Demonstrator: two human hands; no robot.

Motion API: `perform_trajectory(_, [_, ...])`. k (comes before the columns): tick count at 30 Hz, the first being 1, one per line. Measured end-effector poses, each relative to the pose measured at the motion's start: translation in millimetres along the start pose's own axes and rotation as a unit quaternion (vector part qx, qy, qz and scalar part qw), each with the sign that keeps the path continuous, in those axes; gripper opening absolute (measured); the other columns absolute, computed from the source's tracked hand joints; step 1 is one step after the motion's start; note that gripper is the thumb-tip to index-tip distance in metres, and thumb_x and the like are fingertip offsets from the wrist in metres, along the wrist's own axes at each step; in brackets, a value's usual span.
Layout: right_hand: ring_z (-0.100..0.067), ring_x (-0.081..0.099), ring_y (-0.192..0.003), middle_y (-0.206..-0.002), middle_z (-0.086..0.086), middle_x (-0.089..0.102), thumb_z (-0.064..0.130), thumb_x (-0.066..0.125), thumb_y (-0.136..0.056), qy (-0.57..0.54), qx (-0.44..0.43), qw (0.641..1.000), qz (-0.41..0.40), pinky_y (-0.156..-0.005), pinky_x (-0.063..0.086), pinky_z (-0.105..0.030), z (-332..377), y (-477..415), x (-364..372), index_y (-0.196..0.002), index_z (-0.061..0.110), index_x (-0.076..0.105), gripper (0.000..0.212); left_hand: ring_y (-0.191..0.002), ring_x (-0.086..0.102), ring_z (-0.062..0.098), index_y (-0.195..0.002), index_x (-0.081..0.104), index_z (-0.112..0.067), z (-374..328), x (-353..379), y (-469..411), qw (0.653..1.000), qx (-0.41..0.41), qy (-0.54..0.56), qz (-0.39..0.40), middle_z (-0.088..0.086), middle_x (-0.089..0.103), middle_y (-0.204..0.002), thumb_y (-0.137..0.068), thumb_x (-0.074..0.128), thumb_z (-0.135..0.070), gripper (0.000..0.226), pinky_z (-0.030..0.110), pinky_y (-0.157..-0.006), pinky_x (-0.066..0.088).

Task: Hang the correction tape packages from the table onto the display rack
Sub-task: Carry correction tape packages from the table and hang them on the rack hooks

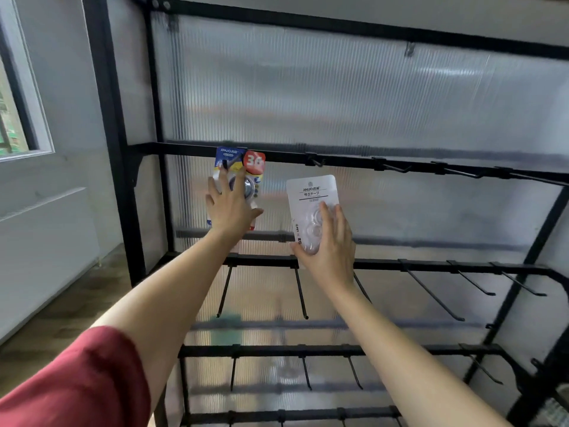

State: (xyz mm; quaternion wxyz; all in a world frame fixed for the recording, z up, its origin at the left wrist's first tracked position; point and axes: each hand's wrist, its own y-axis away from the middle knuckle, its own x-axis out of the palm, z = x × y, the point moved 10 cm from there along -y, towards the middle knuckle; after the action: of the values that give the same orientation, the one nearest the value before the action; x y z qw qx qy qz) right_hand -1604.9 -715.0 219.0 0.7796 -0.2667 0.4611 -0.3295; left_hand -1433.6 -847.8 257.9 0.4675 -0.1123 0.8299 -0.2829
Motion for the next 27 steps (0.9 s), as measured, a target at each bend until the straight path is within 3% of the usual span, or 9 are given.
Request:
perform_trajectory(6, [-0.03, 0.015, -0.144, -0.157, -0.012, 0.015, 0.046, 0.071, -0.079, -0.026, 0.002, 1.0, -0.011, -0.109, 0.026, -0.05, 1, 10, -16, -0.15, 0.021, 0.02, 0.091, -0.144, -0.004, 0.038, -0.151, 0.009, -0.025, 0, -1, 5, 1.0, 0.003, 0.013, 0.01, 0.011, -0.006, -0.159, -0.086, 0.068, -0.033, 0.088, 0.052, -0.115, 0.004])
perform_trajectory(12, [-0.037, 0.027, -0.139, -0.152, -0.02, 0.025, 0.037, 0.078, -0.074, -0.024, -0.033, 0.994, -0.098, -0.104, 0.03, -0.051, 6, 19, -63, -0.146, 0.013, 0.031, 0.09, -0.146, -0.005, 0.026, -0.152, 0.009, -0.024, -30, -7, 41, 0.996, 0.086, 0.017, -0.03, 0.007, 0.001, -0.159, -0.091, 0.056, -0.039, 0.079, 0.044, -0.117, 0.0])
perform_trajectory(18, [-0.032, 0.02, -0.14, -0.156, -0.013, 0.016, 0.047, 0.071, -0.078, 0.05, -0.045, 0.998, -0.02, -0.106, 0.028, -0.05, 23, -1, -54, -0.15, 0.02, 0.022, 0.091, -0.146, -0.004, 0.024, -0.152, 0.005, -0.027, -41, -7, 58, 0.996, 0.093, 0.0, -0.013, 0.006, 0.001, -0.16, -0.092, 0.053, -0.042, 0.078, 0.043, -0.117, 0.001])
perform_trajectory(27, [-0.033, 0.02, -0.14, -0.157, -0.011, 0.015, 0.051, 0.069, -0.077, 0.062, 0.006, 0.997, -0.036, -0.105, 0.028, -0.05, 16, -14, -46, -0.15, 0.024, 0.02, 0.092, -0.146, 0.0, 0.026, -0.151, 0.011, -0.025, -24, -17, 64, 0.995, 0.095, 0.005, -0.01, 0.007, 0.004, -0.159, -0.092, 0.055, -0.04, 0.076, 0.044, -0.117, 0.007])
